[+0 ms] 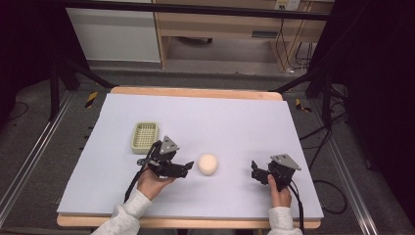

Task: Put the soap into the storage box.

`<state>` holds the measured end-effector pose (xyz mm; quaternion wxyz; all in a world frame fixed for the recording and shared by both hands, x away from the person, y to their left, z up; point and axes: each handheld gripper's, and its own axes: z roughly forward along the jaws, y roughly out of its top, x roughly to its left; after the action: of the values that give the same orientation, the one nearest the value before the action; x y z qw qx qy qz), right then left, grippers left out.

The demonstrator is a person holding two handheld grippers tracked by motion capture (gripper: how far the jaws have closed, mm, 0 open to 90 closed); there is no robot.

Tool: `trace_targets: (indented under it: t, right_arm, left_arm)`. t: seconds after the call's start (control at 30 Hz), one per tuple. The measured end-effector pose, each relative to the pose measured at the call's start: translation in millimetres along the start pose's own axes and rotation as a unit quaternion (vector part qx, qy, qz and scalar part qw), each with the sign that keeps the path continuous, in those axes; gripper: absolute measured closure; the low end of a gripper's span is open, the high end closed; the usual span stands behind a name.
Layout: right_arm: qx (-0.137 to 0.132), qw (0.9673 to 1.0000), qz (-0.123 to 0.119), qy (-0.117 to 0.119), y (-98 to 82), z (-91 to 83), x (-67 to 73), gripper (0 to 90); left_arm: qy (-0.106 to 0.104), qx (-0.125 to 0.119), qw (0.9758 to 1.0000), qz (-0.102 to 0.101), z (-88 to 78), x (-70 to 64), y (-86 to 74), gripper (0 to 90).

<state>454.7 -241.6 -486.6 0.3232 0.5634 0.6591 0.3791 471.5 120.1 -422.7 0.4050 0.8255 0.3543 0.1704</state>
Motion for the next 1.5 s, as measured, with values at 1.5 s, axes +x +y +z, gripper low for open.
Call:
trace_targets:
  t: [1.5]
  right_arm:
    - [0.0, 1.0, 0.002, 0.004, 0.0, 0.0, -0.8, 3.1]
  left_arm:
    - [-0.033, 0.024, 0.9991, 0.012, 50.9, -34.0, 16.8, 15.4]
